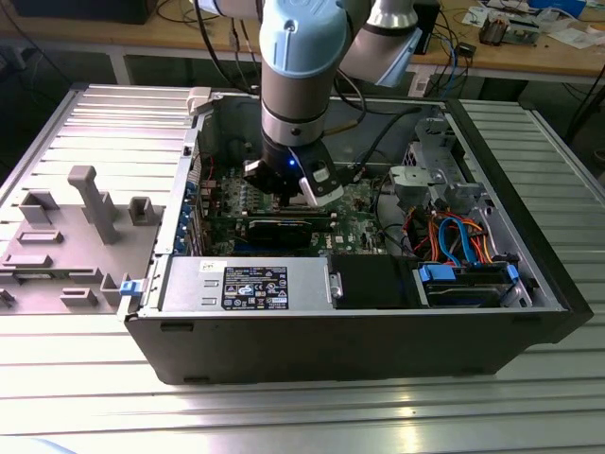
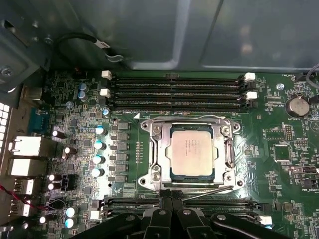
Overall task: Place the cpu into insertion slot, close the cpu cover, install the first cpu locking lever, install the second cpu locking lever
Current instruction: 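Install the second cpu locking lever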
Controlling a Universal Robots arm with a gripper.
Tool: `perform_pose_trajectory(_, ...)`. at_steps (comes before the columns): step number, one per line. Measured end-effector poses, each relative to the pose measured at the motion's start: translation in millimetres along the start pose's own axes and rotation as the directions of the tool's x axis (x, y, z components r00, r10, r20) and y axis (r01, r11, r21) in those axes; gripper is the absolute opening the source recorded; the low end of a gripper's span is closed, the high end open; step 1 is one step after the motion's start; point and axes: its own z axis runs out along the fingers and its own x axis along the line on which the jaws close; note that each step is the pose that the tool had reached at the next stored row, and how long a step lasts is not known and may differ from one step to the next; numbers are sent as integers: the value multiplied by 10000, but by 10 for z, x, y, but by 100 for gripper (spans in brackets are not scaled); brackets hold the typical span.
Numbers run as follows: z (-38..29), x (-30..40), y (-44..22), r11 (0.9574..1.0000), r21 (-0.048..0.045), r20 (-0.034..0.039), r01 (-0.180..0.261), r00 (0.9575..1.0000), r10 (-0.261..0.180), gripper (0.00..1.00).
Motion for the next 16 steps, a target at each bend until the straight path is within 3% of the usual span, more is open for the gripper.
perform_pose_trajectory(12,-2,5,-30,10000,2,0,0,10000,0,11)
perform_pose_trajectory(16,3,41,-33,10000,2,0,1,10000,-1,11)
